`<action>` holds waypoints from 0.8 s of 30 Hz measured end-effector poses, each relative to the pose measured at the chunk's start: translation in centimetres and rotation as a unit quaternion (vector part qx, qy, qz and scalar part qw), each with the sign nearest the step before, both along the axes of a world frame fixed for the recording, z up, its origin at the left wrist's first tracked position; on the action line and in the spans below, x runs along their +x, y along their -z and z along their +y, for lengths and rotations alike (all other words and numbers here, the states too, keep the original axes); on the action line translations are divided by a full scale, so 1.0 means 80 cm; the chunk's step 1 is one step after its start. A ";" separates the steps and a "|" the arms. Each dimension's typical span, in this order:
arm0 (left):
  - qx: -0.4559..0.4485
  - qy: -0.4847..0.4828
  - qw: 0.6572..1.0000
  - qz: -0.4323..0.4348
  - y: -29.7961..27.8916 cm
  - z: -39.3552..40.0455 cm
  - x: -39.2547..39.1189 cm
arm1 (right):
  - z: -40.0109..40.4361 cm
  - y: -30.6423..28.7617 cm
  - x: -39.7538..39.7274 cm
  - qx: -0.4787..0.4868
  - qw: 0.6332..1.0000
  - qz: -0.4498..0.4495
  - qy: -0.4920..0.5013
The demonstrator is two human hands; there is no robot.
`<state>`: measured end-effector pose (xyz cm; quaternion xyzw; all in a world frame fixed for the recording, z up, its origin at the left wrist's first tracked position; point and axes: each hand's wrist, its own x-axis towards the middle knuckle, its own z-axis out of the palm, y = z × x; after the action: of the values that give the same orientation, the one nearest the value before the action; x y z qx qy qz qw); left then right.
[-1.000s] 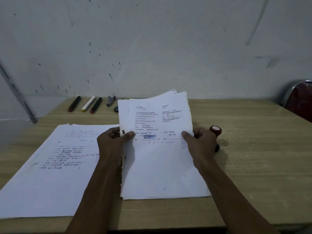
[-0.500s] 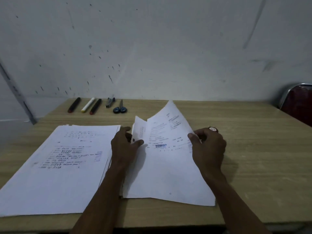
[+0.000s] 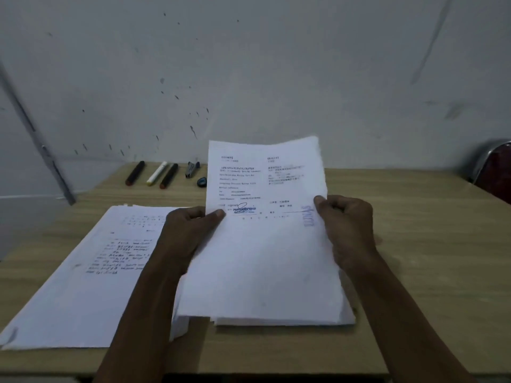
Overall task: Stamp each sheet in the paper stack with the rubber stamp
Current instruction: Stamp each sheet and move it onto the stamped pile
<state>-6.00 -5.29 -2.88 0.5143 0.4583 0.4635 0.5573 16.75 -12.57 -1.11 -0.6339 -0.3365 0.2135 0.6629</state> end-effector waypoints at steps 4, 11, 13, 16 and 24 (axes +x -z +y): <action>0.063 -0.060 0.980 0.178 0.000 0.016 -0.042 | 0.017 0.009 -0.028 -0.087 0.992 -0.005 -0.090; 0.091 -0.107 0.943 0.302 0.018 0.031 -0.129 | 0.050 0.053 -0.125 -0.159 0.966 -0.094 -0.180; 0.091 -0.120 0.937 0.314 0.023 0.035 -0.162 | 0.060 0.062 -0.156 -0.165 0.958 -0.127 -0.196; 0.102 -0.155 0.920 0.344 0.028 0.044 -0.209 | 0.074 0.068 -0.199 -0.166 0.943 -0.191 -0.218; 0.150 -0.145 0.847 0.489 0.038 0.059 -0.256 | 0.091 0.064 -0.250 -0.202 0.879 -0.383 -0.198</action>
<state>-26.47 -0.57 -5.93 0.6793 0.6659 0.2904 0.1036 -3.23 -5.31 -6.21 -0.7062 -0.6326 0.1443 0.2833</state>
